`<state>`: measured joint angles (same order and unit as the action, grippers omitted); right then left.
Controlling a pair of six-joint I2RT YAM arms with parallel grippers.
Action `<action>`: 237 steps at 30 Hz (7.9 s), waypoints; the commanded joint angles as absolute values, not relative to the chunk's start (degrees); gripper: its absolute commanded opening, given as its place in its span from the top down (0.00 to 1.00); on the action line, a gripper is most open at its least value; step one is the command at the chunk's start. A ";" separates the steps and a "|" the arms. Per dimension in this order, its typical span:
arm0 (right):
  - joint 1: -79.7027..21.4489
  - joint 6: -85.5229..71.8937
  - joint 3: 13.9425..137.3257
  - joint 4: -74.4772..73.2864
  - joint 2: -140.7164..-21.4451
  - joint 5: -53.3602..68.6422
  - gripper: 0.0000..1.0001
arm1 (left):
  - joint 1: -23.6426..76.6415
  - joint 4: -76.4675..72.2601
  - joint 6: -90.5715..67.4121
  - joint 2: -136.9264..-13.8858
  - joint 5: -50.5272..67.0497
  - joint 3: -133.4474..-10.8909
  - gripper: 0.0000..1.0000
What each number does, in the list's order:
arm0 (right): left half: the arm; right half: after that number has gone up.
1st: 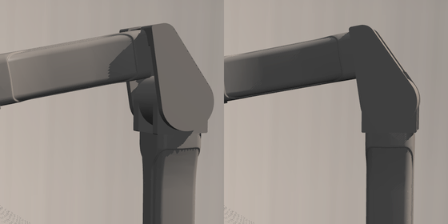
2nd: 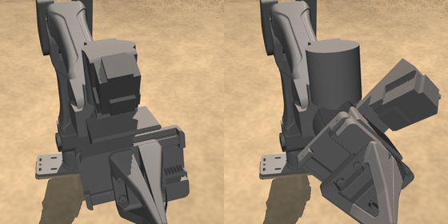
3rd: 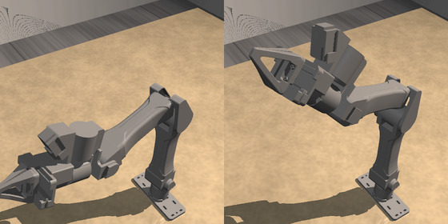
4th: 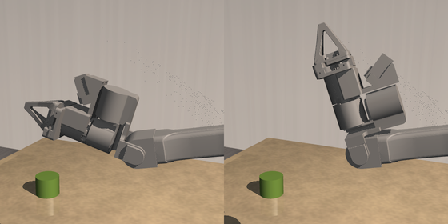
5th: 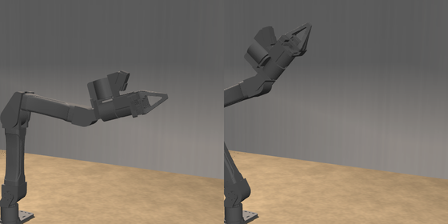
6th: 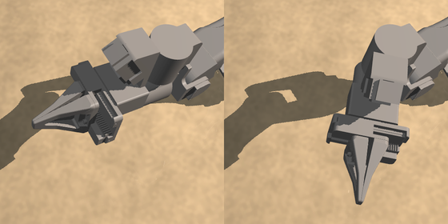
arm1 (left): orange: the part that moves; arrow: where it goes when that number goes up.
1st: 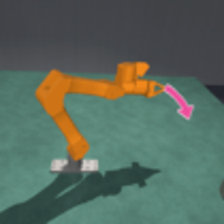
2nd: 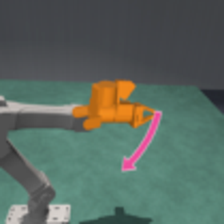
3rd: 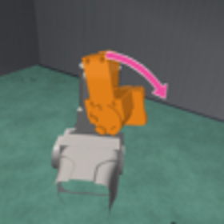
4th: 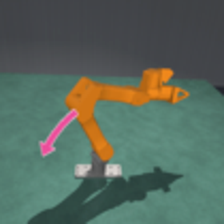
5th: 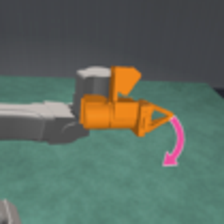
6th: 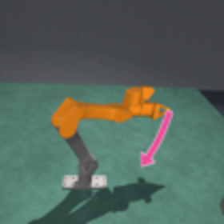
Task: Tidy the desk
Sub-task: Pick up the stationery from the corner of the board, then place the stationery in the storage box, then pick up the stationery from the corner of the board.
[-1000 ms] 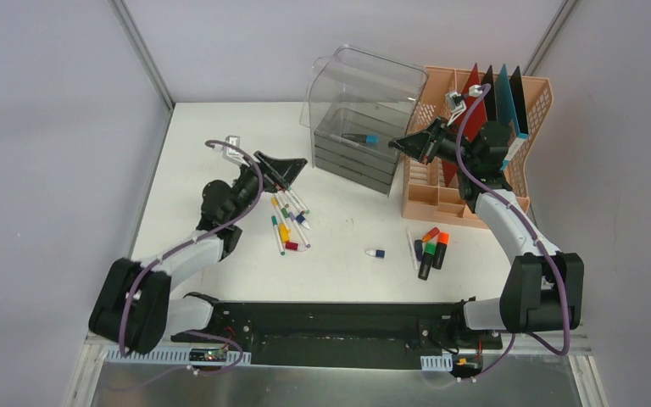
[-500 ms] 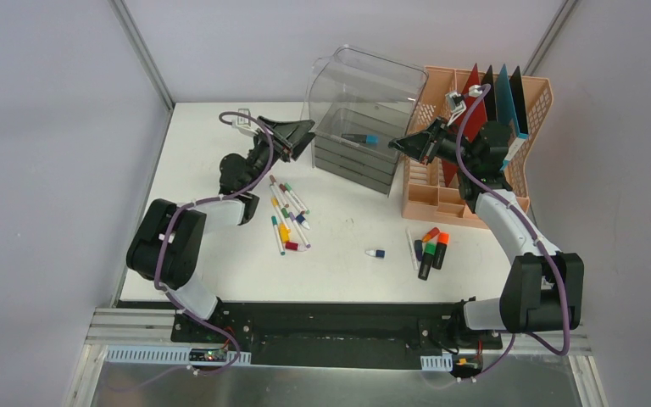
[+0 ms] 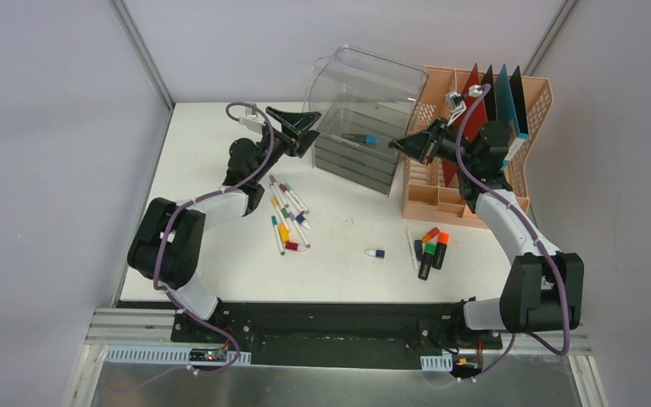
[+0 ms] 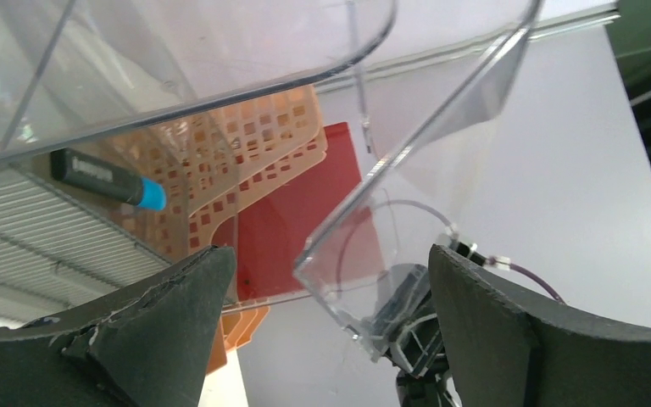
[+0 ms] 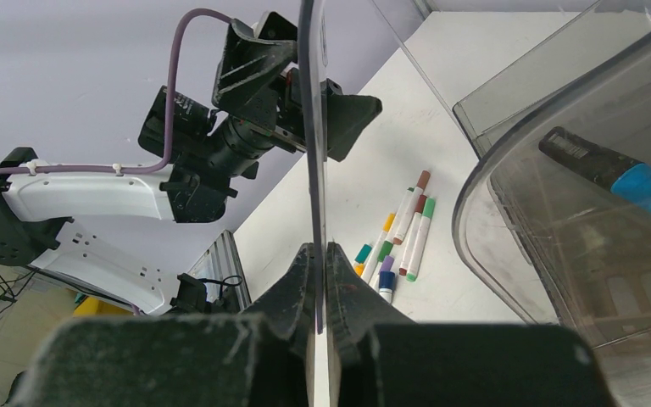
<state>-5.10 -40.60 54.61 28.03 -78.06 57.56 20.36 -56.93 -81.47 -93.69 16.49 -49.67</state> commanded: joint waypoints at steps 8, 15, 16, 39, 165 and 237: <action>-4.92 -40.96 54.42 29.99 -77.05 60.18 0.96 | 22.39 -55.04 -79.88 -93.77 14.33 -57.12 0.34; -4.66 -36.32 54.75 27.13 -75.79 61.13 0.53 | 22.41 -56.11 -81.16 -92.90 14.16 -57.20 0.45; -4.47 -35.31 54.82 26.63 -75.36 61.67 0.46 | 22.41 -55.96 -81.06 -92.54 14.03 -57.40 0.46; 3.52 47.98 66.96 -63.64 -57.44 56.06 0.01 | 22.41 -40.51 -82.35 -87.94 12.98 -65.18 0.46; -49.62 66.88 80.37 -10.35 -95.24 -36.85 1.00 | 21.45 -35.60 -84.59 -89.29 16.09 -70.70 0.46; -19.47 41.59 42.62 -49.86 -63.53 7.99 0.11 | 21.45 -37.35 -85.17 -90.31 16.80 -68.47 0.46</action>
<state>-19.77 44.38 45.04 -55.68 -63.40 13.02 21.65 -33.47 -84.68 -90.02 15.46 -68.01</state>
